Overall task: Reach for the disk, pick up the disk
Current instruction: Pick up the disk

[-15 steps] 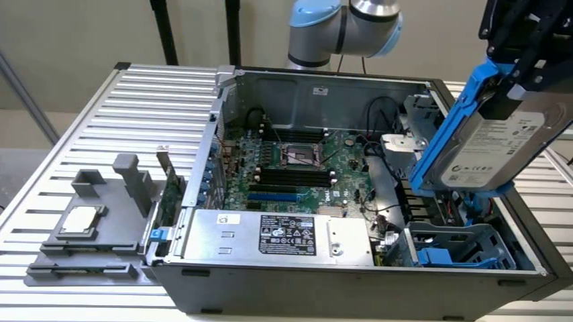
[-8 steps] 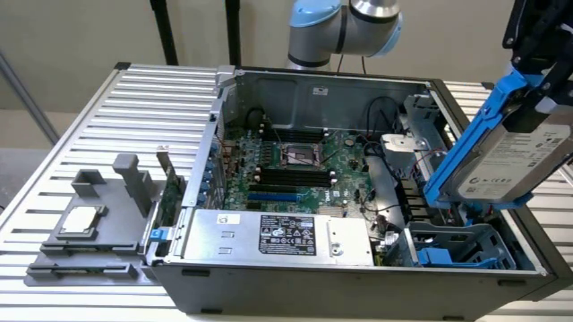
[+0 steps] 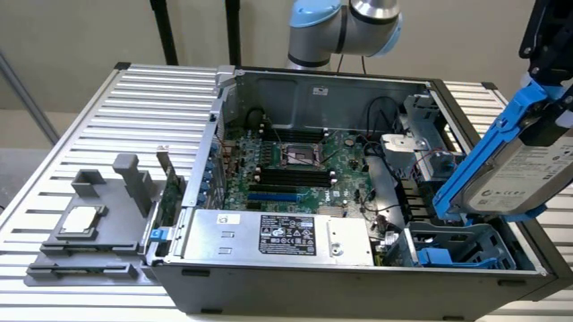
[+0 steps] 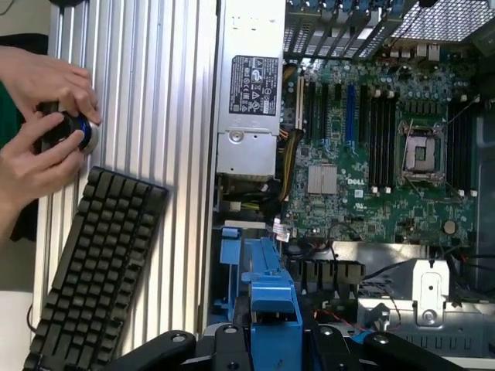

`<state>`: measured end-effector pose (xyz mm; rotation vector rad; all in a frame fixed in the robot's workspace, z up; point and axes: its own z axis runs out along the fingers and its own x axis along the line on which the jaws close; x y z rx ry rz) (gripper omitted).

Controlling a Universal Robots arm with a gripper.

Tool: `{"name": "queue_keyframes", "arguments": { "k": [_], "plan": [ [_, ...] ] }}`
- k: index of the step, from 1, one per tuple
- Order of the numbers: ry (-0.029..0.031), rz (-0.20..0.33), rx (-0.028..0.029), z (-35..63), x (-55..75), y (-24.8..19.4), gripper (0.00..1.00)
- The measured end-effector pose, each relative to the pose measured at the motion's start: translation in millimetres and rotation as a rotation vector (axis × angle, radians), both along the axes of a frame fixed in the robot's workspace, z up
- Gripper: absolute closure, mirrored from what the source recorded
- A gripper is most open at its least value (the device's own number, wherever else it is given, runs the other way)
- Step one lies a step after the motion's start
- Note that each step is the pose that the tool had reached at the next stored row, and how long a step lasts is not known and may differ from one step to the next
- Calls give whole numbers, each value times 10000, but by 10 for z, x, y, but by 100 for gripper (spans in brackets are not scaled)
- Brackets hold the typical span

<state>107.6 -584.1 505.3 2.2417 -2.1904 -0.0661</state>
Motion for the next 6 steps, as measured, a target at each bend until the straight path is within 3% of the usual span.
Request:
{"name": "queue_keyframes", "arguments": {
  "k": [6],
  "plan": [
    [0,1,-1,1,1,0,67]
  ]
}}
